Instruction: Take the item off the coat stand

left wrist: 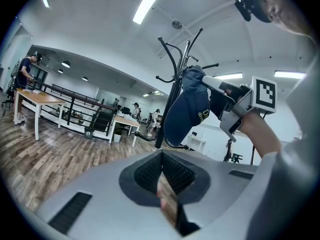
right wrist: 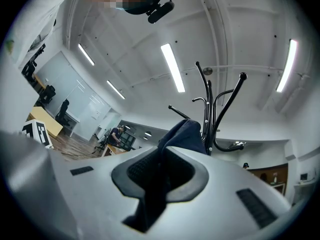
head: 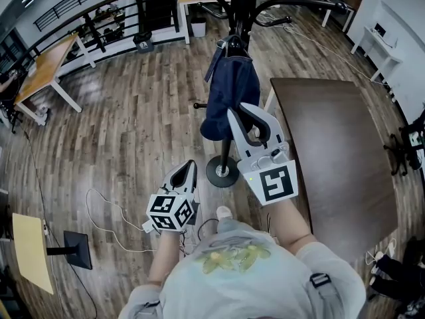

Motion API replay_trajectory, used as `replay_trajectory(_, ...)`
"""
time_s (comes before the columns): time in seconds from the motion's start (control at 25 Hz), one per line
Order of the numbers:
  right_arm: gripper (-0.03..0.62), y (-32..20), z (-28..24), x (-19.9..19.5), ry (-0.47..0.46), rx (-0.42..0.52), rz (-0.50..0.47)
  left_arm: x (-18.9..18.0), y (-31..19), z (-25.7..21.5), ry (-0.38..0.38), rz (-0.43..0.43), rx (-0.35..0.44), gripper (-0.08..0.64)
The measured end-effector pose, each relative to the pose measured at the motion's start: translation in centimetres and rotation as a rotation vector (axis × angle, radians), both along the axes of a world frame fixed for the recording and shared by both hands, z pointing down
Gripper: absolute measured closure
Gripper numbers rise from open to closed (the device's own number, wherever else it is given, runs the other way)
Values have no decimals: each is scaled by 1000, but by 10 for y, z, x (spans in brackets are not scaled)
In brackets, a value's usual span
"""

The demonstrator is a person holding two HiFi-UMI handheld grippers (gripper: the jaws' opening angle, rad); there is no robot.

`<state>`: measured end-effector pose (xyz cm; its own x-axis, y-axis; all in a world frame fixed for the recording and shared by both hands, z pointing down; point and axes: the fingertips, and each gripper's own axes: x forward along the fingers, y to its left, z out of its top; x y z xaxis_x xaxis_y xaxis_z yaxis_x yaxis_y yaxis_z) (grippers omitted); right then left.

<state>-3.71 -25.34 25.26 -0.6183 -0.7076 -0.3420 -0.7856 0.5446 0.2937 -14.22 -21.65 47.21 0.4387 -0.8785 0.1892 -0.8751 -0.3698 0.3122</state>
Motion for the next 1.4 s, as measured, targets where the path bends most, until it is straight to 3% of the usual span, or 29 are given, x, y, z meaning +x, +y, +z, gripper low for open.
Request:
replay_trajectory(1.2,543,50,-15,41,-56,61,48,23,41,3,-18,22,1,545)
replay_trajectory(1.4,543,47,-9,43,-52,37,54,20,43,3,-20,20,-5,545)
